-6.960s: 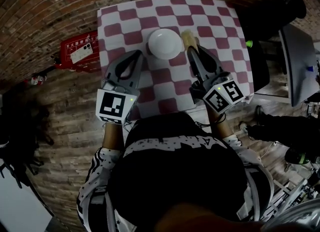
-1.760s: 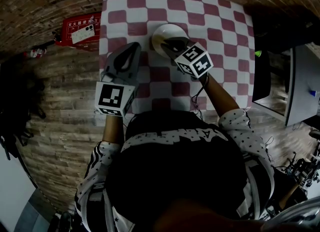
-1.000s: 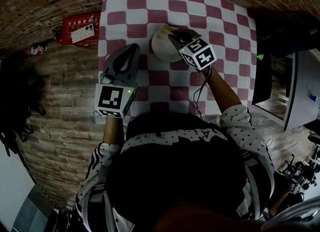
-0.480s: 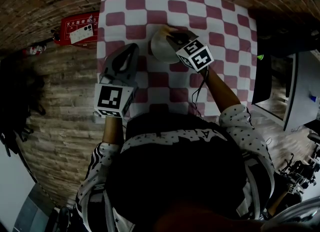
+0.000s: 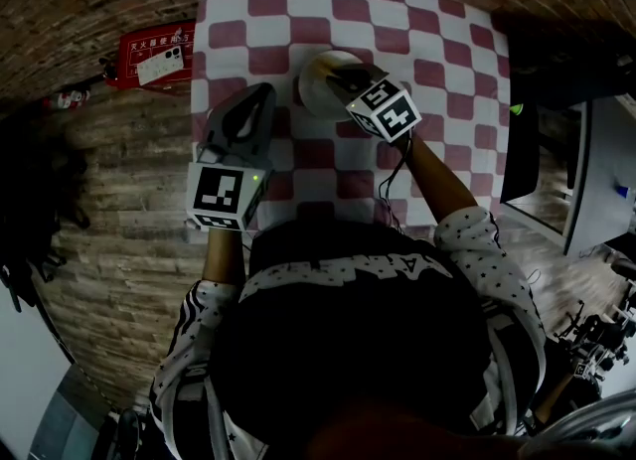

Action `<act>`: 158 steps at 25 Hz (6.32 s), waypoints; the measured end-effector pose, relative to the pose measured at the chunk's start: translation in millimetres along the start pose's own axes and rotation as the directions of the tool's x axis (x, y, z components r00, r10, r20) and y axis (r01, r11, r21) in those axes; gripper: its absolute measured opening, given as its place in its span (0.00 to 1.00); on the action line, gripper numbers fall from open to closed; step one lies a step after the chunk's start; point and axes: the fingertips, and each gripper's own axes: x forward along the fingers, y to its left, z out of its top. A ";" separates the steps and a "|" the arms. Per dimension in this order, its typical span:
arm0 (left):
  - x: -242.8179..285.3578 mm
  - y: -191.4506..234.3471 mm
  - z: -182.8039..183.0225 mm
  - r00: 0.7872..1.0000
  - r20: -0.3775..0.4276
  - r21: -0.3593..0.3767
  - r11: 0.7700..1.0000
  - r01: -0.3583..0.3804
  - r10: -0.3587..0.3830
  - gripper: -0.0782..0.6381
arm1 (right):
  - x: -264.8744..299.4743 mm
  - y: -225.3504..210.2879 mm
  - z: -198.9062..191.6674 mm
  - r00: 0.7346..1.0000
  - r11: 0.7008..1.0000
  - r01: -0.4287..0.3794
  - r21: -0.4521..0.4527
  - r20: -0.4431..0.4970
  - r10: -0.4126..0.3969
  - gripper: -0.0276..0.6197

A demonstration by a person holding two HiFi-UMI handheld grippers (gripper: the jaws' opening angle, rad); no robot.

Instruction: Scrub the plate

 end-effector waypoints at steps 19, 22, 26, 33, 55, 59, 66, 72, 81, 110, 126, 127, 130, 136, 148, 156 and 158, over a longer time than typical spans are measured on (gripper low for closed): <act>-11.7 -9.5 -0.1 1.000 0.005 0.009 1.000 -0.001 0.000 0.13 | -6.9 40.0 -14.9 0.997 0.998 -0.064 -0.002 -0.035 0.064 0.13; -14.1 -11.4 1.3 1.000 0.009 0.015 1.000 0.004 -0.004 0.13 | -9.0 46.8 -18.1 0.997 0.997 -0.071 0.003 -0.036 0.071 0.13; -17.3 -12.7 3.5 1.000 0.013 0.017 1.000 0.006 -0.006 0.13 | -11.5 54.2 -19.8 0.996 0.997 -0.079 0.003 -0.036 0.079 0.13; -22.2 -17.1 4.3 1.000 0.017 0.024 1.000 0.013 -0.014 0.13 | -16.2 64.9 -23.0 0.995 0.996 -0.091 -0.005 -0.043 0.091 0.13; -28.2 -31.9 3.8 0.999 0.018 0.038 0.998 0.044 -0.045 0.13 | -30.8 77.0 -25.5 0.998 0.998 -0.058 0.022 0.031 0.058 0.13; -27.1 -31.7 3.4 0.999 0.017 0.037 0.998 0.044 -0.045 0.13 | -41.7 67.0 -13.7 0.996 0.999 -0.027 0.031 0.091 0.024 0.13; -23.3 -34.0 2.9 0.999 0.008 0.041 0.998 0.046 -0.046 0.13 | -55.7 24.3 -7.2 0.982 0.992 0.062 0.114 0.170 -0.081 0.13; -22.1 -32.2 2.5 0.999 -0.001 0.042 0.998 0.035 -0.035 0.13 | -54.9 -2.1 -6.2 0.972 0.980 0.104 0.167 0.194 -0.136 0.13; -25.1 -25.9 -0.1 1.000 -0.017 0.045 0.999 0.002 -0.002 0.13 | -48.3 -25.9 -9.9 0.968 0.975 0.133 0.177 0.187 -0.166 0.13; -26.2 -25.8 -0.9 1.000 -0.023 0.051 0.999 0.014 -0.013 0.13 | -27.5 17.6 -27.1 0.993 0.990 0.030 0.137 0.111 -0.046 0.13; -21.4 -35.0 -1.7 0.998 -0.031 0.061 0.996 0.061 -0.059 0.13 | -31.3 56.3 -28.5 0.991 0.991 -0.047 0.129 0.130 0.030 0.13; -20.9 -35.1 -1.3 0.998 -0.031 0.062 0.996 0.063 -0.061 0.13 | -31.6 58.0 -28.4 0.991 0.990 -0.052 0.128 0.130 0.035 0.13; -19.8 -35.3 0.0 0.997 -0.032 0.067 0.995 0.067 -0.065 0.13 | -32.5 63.2 -28.0 0.990 0.990 -0.065 0.126 0.130 0.049 0.13; -18.4 -36.0 0.9 0.997 -0.027 0.069 0.995 0.070 -0.068 0.13 | -33.0 74.9 -29.6 0.989 0.989 -0.093 0.113 0.127 0.079 0.13; -14.7 -34.7 0.5 0.997 -0.031 0.068 0.995 0.073 -0.071 0.13 | -49.9 51.0 -13.2 0.984 0.991 -0.041 0.128 0.179 0.017 0.13; -14.4 -32.5 -2.7 0.998 -0.045 0.070 0.996 0.056 -0.053 0.13 | -63.1 -15.9 -20.6 0.977 0.984 0.099 0.147 0.175 -0.124 0.13; -14.5 -31.3 -3.0 0.998 -0.047 0.069 0.996 0.052 -0.049 0.13 | -62.6 -26.4 -23.6 0.975 0.981 0.118 0.152 0.167 -0.144 0.13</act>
